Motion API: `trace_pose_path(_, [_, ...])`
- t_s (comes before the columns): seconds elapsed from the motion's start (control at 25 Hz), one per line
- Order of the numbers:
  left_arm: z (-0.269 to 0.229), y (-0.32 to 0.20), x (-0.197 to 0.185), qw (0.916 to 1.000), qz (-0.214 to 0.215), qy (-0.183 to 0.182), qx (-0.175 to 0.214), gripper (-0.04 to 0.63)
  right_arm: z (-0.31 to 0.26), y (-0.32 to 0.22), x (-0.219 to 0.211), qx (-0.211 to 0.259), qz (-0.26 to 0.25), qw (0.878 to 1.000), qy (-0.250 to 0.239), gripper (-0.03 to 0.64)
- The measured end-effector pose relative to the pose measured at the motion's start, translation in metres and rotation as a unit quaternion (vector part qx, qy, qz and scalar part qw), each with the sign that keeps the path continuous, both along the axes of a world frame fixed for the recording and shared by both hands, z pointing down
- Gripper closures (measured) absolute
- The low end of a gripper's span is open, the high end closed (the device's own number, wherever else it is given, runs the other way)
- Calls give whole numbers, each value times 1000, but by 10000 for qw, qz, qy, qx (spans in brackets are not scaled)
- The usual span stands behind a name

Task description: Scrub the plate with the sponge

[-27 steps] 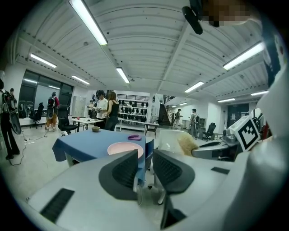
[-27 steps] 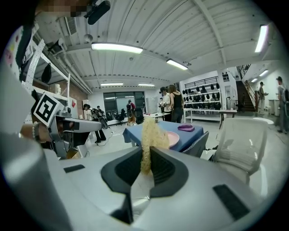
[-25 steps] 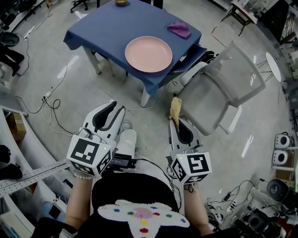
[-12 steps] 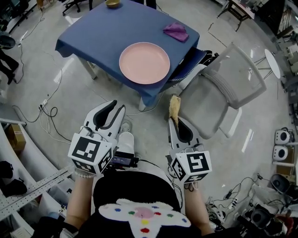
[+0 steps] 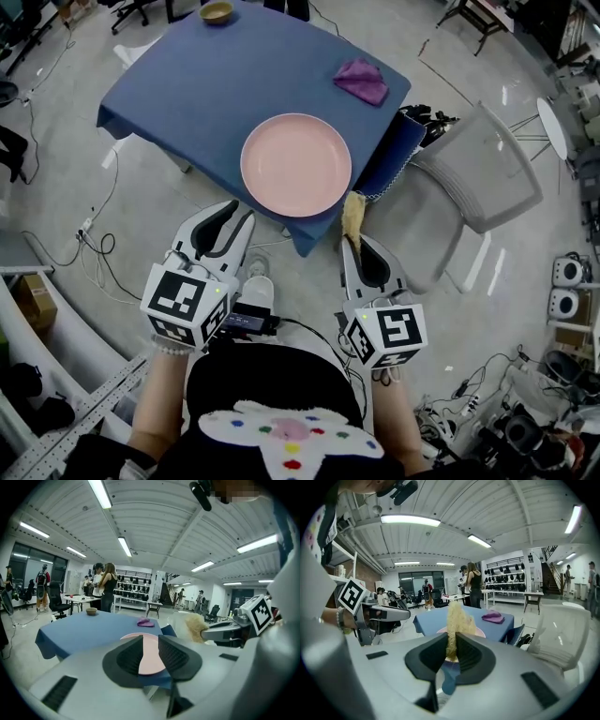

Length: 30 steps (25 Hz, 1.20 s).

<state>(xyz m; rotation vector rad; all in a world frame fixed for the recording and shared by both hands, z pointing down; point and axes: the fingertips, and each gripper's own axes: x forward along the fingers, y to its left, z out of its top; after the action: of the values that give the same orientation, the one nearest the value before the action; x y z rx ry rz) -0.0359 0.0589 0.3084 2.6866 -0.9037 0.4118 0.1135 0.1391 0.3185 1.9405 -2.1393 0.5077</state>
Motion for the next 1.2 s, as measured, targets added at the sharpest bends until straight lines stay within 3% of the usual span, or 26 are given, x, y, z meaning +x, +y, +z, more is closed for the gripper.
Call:
trace_pose_path(0.56, [25,-102,11,9986,417,-46,-314,494,10,-100,2,-216,298,9993,63,575])
trace_pose_path(1.2, [68,-121,15,9964,313,-155,-775,494,38,-118,2,-608,220,9979,13,575])
